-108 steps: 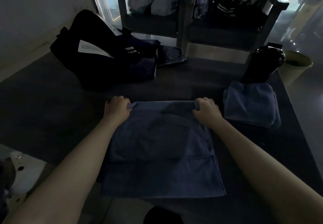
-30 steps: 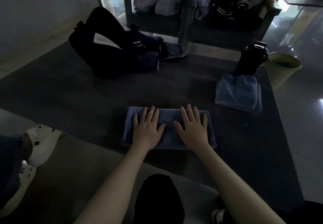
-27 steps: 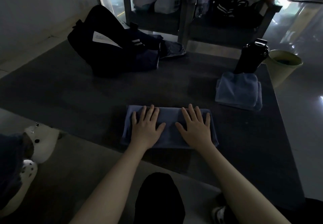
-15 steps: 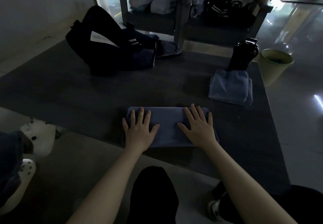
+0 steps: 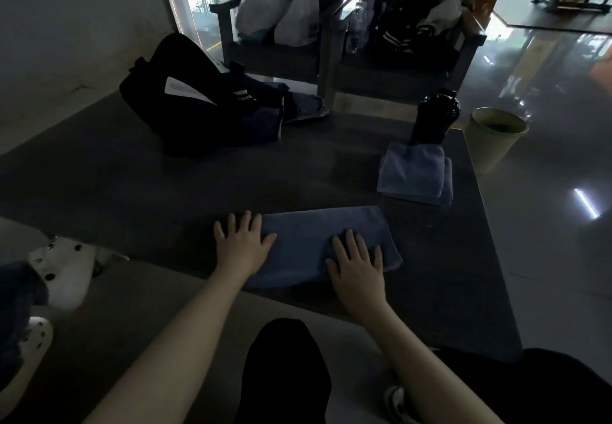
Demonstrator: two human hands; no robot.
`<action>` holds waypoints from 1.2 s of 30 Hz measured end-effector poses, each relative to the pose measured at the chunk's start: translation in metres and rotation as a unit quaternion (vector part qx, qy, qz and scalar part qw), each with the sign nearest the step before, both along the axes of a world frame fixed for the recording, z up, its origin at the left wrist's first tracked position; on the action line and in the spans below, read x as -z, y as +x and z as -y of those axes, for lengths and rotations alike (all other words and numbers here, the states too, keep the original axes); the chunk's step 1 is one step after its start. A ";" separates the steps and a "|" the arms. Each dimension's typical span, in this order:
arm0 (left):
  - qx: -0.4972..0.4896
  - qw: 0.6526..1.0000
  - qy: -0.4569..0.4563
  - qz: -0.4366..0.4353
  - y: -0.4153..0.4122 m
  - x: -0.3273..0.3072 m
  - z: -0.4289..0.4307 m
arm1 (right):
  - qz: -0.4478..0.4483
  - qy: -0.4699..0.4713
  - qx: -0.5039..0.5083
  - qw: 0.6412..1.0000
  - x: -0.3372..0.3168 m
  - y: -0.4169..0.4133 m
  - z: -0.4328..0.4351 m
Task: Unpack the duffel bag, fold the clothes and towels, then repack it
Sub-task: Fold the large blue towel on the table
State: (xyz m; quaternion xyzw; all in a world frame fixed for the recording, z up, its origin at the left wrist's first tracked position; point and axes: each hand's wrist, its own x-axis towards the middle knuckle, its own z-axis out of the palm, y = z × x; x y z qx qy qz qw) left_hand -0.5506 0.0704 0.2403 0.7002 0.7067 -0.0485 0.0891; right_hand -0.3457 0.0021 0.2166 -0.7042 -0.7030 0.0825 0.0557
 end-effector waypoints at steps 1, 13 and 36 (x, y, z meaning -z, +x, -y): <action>-0.004 1.000 0.001 -0.006 -0.003 0.002 0.002 | 0.016 -0.007 -0.022 1.000 -0.001 0.005 -0.009; -0.079 0.994 0.060 -0.040 0.015 0.000 0.024 | -0.023 -0.015 0.048 0.998 -0.020 -0.027 -0.056; 0.262 0.965 -0.020 -0.010 -0.006 0.005 0.068 | -0.044 -0.067 -0.187 0.979 -0.006 0.030 0.018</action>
